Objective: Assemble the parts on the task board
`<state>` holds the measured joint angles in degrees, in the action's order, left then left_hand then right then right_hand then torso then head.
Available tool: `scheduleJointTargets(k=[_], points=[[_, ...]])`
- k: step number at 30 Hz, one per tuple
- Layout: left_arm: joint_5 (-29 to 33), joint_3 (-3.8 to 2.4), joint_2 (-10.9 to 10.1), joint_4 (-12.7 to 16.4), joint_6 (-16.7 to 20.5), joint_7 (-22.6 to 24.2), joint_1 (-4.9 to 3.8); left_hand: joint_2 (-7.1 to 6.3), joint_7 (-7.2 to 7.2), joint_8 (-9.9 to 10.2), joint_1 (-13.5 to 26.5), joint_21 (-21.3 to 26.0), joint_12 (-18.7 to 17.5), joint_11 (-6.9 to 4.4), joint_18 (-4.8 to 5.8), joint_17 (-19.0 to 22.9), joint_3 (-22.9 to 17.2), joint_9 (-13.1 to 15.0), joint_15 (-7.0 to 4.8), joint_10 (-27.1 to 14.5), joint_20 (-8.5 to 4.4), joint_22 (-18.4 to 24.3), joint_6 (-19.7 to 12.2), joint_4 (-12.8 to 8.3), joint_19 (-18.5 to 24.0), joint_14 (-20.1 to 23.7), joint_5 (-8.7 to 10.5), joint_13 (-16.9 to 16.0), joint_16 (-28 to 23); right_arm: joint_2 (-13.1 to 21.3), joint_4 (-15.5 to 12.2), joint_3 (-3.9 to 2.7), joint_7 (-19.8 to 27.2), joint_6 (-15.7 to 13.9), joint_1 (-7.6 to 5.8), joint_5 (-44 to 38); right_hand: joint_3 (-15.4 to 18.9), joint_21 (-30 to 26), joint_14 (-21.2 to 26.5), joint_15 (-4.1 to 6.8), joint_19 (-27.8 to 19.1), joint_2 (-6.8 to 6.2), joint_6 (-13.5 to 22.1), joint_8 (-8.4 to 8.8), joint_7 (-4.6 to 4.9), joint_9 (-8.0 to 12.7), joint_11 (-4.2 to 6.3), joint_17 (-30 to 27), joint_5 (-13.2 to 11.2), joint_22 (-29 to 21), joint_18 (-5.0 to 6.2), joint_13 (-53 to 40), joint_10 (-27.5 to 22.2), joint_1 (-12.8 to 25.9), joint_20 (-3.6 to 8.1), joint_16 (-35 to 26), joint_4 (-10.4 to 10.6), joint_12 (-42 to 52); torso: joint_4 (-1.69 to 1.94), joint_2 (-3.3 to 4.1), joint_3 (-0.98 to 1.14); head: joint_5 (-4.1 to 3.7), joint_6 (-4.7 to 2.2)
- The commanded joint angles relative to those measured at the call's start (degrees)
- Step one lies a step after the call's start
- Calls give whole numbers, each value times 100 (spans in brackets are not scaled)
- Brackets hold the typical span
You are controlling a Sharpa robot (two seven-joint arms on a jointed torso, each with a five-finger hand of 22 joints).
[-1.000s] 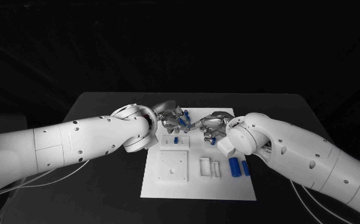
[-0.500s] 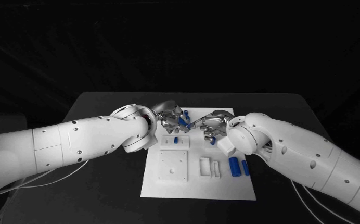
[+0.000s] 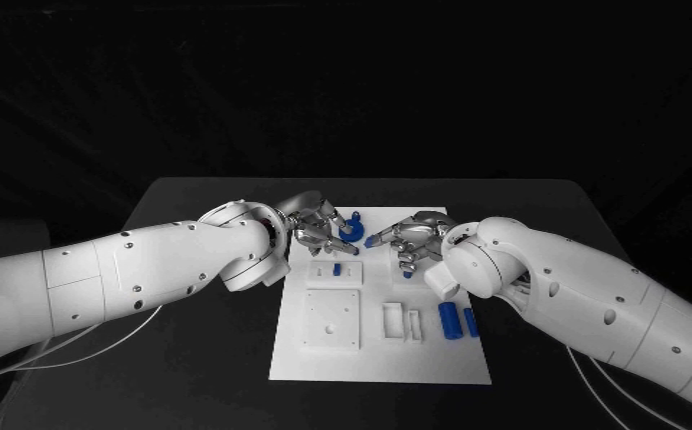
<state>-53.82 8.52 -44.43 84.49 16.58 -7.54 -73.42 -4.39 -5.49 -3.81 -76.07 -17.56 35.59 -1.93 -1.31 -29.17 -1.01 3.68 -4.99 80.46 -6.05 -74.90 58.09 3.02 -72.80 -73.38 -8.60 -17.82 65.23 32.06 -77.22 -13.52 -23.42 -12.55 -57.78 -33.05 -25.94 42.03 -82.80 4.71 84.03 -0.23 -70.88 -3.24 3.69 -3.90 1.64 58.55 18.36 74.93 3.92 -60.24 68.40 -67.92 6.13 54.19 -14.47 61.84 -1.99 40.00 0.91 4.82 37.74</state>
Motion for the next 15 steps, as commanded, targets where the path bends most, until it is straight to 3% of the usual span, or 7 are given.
scheduleJointTargets(k=[1, 3, 4, 7, 9, 12, 15], points=[[918, -1, -45, -21, -75, 206, -2, 304, 31, -25, 27, 42, 30, 0, -52, 12, 62, 7, 5, -70, 6, -98, 212, -114, -41, 16, -22, 0, -28, 44, -32, 1, 176, 105, 20, -5, -5, 14, -6, 51, 116, 42, -54, -41, -6, -7, 7, 5, -17, 514, -48, -8, 41, 30, 31, -9, -43, -23, -3, 0, 2, -11, -8], [1311, 0, -61, -46, -162, 255, -2, 548, 54, -20, -27, 69, -1, -10, -47, 38, 29, 1, -1, -98, 2, -88, 339, -178, -24, 25, -3, 18, -75, 69, -50, 1, 239, 118, 30, 23, -5, 13, -6, 51, 116, 42, -53, -41, -6, -7, 7, 5, -18, 514, -48, -9, 41, 31, 31, -9, -43, -23, 4, 0, 1, -28, -18], [1401, 1, -62, -52, -186, 268, -2, 584, 58, -17, -32, 72, -4, -12, -46, 40, 28, 1, -2, -101, 2, -88, 354, -189, -24, 21, 1, 20, -78, 76, -55, 1, 253, 122, 32, 28, -5, 12, -5, 52, 115, 43, -53, -41, -6, -7, 7, 3, -22, 513, -48, -10, 41, 32, 32, -12, -43, -24, 4, 0, 1, -28, -18], [2048, 7, -54, -109, -406, 378, -2, 880, 86, -8, -15, 92, -9, -7, -40, 49, -1, 3, 4, -118, 3, -90, 412, -206, -16, 33, 22, 24, -96, 118, -99, 1, 371, 164, 51, 63, -2, 2, -2, 55, 112, 51, -45, -39, -4, -6, 7, -2, -31, 510, -47, -12, 38, 37, 34, -21, -43, -32, 9, -2, -1, -30, -27], [2574, 15, -33, -165, -663, 459, -1, 1002, 84, -8, 36, 106, 3, 4, -35, 43, 31, 4, 13, -132, 10, -95, 410, -202, -4, 49, 155, 18, -88, 156, -154, 0, 463, 202, 72, 87, 4, -2, -2, 58, 111, 55, -44, -40, -5, -6, 7, -3, -39, 509, -45, -14, 35, 36, 37, -26, -47, -37, 3, 2, -5, -30, -33], [2939, 29, -14, -209, -928, 541, 0, 1079, 90, -11, 168, 115, 15, 17, -29, 35, 106, 18, 25, -155, 19, -99, 433, -134, 17, 79, 423, 12, -73, 196, -213, -1, 556, 232, 97, 117, 7, -4, -1, 59, 111, 64, -39, -39, -3, -5, 6, -4, -49, 509, -45, -13, 32, 35, 39, -30, -48, -43, -3, 2, -8, -29, -36], [3191, 51, 1, -243, -1150, 602, 2, 1143, 97, -18, 292, 119, 41, 24, -26, 22, 181, 28, 34, -181, 29, -105, 438, -42, 40, 115, 490, 1, -42, 237, -266, -5, 633, 251, 125, 153, 13, -11, -1, 60, 110, 79, -32, -40, -2, -6, 6, -3, -74, 507, -45, -18, 30, 34, 41, -35, -54, -48, -7, 0, -8, -19, -31]])
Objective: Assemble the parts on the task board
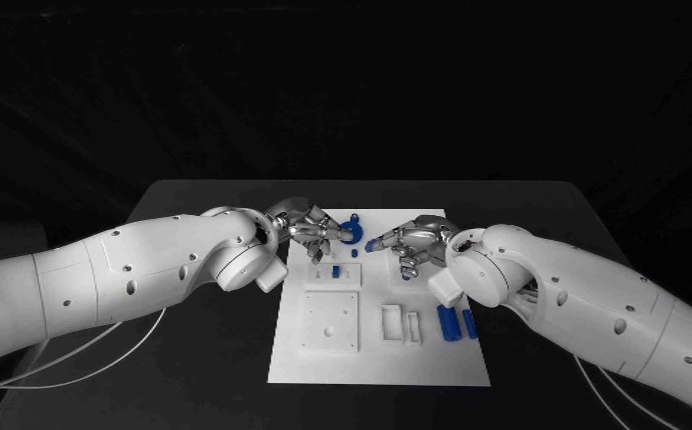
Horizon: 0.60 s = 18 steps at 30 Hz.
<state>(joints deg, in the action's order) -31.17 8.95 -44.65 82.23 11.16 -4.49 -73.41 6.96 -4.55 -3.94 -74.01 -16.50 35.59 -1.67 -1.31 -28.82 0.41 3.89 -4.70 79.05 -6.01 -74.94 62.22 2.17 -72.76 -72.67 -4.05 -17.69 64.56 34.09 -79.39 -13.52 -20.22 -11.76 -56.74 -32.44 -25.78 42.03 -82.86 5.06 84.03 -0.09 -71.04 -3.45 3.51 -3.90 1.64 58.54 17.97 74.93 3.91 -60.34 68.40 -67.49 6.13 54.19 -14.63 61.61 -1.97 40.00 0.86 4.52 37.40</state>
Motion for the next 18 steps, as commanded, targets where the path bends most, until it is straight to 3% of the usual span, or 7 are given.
scheduleJointTargets(k=[1, 9, 18], points=[[976, 17, 28, -27, -668, 312, 0, 28, 1, -3, 127, 15, 50, 1, -26, -16, 61, 7, 9, -49, 28, -101, 17, 73, 44, 55, 51, -15, 35, 46, -65, -9, 337, 175, 31, 108, -2, -11, 5, 25, 110, 65, -15, -19, 16, -5, 6, -2, -35, 508, -44, -7, 30, -9, 41, -35, -38, -25, -7, 1, -3, 10, 1], [1172, 80, 67, -82, -971, 437, 8, 181, -2, 8, 376, 6, 48, 8, 6, -46, 312, 2, 4, -55, 10, -106, -33, 335, 82, 118, 130, -17, 91, 84, -124, -45, 419, 182, 81, 188, 9, -23, 3, 24, 111, 95, -8, -20, 19, -6, 4, 0, -112, 506, -42, -12, 24, -13, 41, -44, -57, -41, -2, 2, -4, 1, 21], [1215, 101, 106, -102, -1108, 552, 18, 154, -12, 3, 360, -21, 56, 7, 19, -62, 549, 5, 2, -54, 4, -107, -106, 393, 101, 138, 130, -39, 129, 91, -141, -65, 427, 152, 96, 202, 4, -37, 3, 23, 111, 111, -1, -19, 21, -6, 3, -4, -156, 504, -38, -13, 19, -16, 40, -56, -71, -52, -1, 1, -1, -2, 31]])
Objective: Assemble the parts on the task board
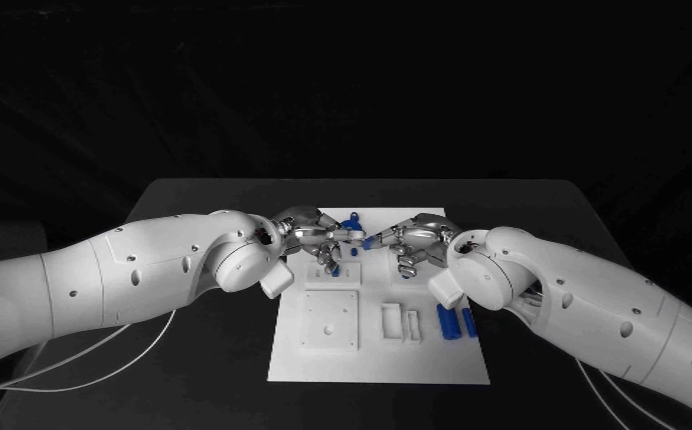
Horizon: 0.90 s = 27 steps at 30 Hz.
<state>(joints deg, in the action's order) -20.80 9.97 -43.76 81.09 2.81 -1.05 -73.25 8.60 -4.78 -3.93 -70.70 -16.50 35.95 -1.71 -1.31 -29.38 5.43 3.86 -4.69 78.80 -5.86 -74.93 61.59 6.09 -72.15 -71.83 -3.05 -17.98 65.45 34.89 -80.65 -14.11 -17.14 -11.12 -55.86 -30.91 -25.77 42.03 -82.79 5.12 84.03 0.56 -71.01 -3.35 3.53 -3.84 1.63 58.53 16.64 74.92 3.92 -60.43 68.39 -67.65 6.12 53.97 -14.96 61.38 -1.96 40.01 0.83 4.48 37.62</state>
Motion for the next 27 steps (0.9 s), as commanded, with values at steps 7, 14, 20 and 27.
scheduleJointTargets(k=[7, 14, 20, 27], points=[[182, 0, 29, 10, -318, 230, 6, -35, 7, 14, 60, -34, 26, 2, 20, -10, 117, 3, -2, -28, -14, -109, -131, 30, 46, 60, 29, -20, 53, 12, -15, -12, 112, 97, 11, 50, -3, -36, -5, 16, 114, 54, -2, -29, 19, -12, 3, 0, -62, 506, -38, -13, 23, 2, 39, -38, -50, -30, -3, -3, -2, 1, 10], [176, 0, 35, 5, -349, 199, 7, -39, 3, 0, 51, -49, 36, 0, 25, -13, 148, 8, -6, -27, -19, -109, -171, 31, 49, 62, 29, -32, 68, 17, -12, -14, 108, 110, 12, 59, -8, -34, -8, 16, 115, 60, 0, -28, 20, -12, 3, 6, -89, 507, -37, -15, 22, 1, 39, -34, -56, -34, -5, -2, 0, -1, 15], [88, 0, 32, -18, -206, 65, 7, -484, -4, -34, 230, -65, 50, 26, 17, -17, 381, 27, 11, -14, -10, -111, -117, 6, 40, 53, 28, -43, 85, 42, -25, -15, 107, 125, 15, 86, -8, -34, -8, 16, 115, 60, 0, -28, 20, -12, 3, 6, -89, 507, -37, -15, 22, 1, 39, -34, -56, -34, 1, 0, 2, 1, 12], [85, 1, 41, -50, -25, 3, 45, -1344, 122, -1556, 904, -350, 453, -40, 5, -81, -665, 1072, -21, -116, -26, -122, -710, 111, 89, 103, -208, -233, 456, 78, -75, -48, 114, 119, 50, 141, -20, -38, -6, 16, 114, 63, 0, -29, 20, -12, 2, 4, -90, 506, -36, -16, 20, 2, 39, -41, -64, -38, -7, 1, 0, 8, 19]])
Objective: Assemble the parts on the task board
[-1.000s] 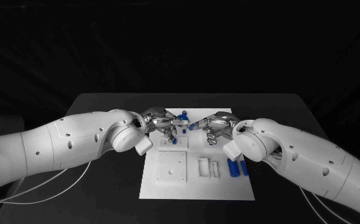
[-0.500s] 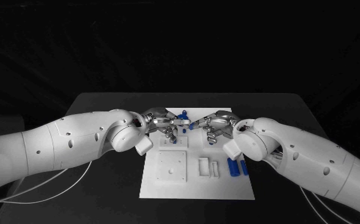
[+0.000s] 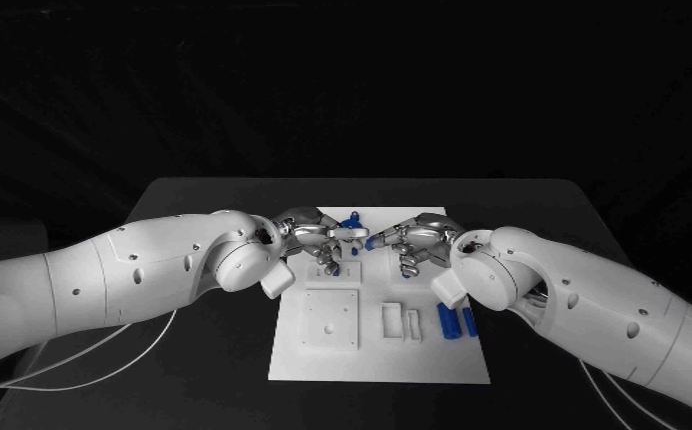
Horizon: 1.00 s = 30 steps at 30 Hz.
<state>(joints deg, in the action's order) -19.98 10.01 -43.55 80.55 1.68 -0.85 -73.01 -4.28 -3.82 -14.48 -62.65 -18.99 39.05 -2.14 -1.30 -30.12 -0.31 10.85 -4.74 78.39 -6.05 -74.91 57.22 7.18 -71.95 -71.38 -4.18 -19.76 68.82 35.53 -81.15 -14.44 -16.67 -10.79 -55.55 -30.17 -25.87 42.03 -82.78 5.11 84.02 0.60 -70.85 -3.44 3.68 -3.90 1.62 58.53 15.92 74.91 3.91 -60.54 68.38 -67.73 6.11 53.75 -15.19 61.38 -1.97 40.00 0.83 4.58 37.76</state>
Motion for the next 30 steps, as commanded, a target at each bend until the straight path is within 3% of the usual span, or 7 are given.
scheduleJointTargets(k=[1, 3, 12, 18, 30], points=[[20, -3, 23, 4, 90, -16, 29, -45, 45, -736, 118, -157, 193, 8, -3, 22, -100, 565, -19, -88, -1, -119, -390, -4, 96, 63, -157, -51, 154, 13, -26, -24, 69, 68, 25, 75, -11, -38, -7, 18, 115, 59, -16, -20, 6, -6, 3, 4, -18, 507, -35, -5, 21, 10, 39, -19, -40, -38, -7, 2, -2, -1, 6], [41, -3, 32, 3, 84, -13, 42, 4, 63, -1048, 198, -256, 306, 2, 1, 41, -63, 951, -35, -125, -7, -116, -554, -36, 136, 97, -262, -65, 258, 11, -27, -37, 70, 22, 33, 89, -11, -38, -7, 18, 115, 59, -16, -20, 6, -6, 3, 4, -18, 507, -35, -5, 21, 10, 39, -19, -40, -38, -6, 1, -3, -1, 5], [71, -3, 44, 9, 171, 59, 68, 195, 121, -1240, 215, -403, 407, -15, -4, 102, 26, 1395, -40, -131, -15, -114, -571, -213, 188, 123, -374, -47, 379, 6, -44, -58, -17, -183, 43, 152, -98, -41, -9, 16, 117, 57, -16, -19, 9, -6, 1, 9, -149, 509, -32, -18, 24, 15, 37, -26, -62, -41, 6, 1, -2, -3, 17], [59, -4, 43, 10, 230, 107, 72, 364, 111, -1173, 157, -433, 403, -8, -8, 149, 153, 1522, -34, -143, -10, -109, -591, -391, 210, 137, -361, -28, 387, 6, -63, -63, -123, -252, 44, 269, -106, -44, -10, 17, 118, 56, -18, -20, 8, -6, 2, 8, -161, 508, -32, -22, 28, 14, 38, -28, -62, -38, -2, 1, -3, 3, 17], [40, -4, 62, 15, 281, 211, 81, 774, 48, -902, 39, -435, 385, 29, -25, 188, 345, 1339, -14, -135, 11, -108, -600, -667, 226, 150, -357, 2, 394, -25, -129, -65, -318, -420, 48, 629, -132, -46, -11, 17, 118, 48, -25, -20, 7, -6, 4, 7, -209, 507, -35, -28, 37, 13, 38, -32, -62, -35, -1, -1, -3, -10, 6]])
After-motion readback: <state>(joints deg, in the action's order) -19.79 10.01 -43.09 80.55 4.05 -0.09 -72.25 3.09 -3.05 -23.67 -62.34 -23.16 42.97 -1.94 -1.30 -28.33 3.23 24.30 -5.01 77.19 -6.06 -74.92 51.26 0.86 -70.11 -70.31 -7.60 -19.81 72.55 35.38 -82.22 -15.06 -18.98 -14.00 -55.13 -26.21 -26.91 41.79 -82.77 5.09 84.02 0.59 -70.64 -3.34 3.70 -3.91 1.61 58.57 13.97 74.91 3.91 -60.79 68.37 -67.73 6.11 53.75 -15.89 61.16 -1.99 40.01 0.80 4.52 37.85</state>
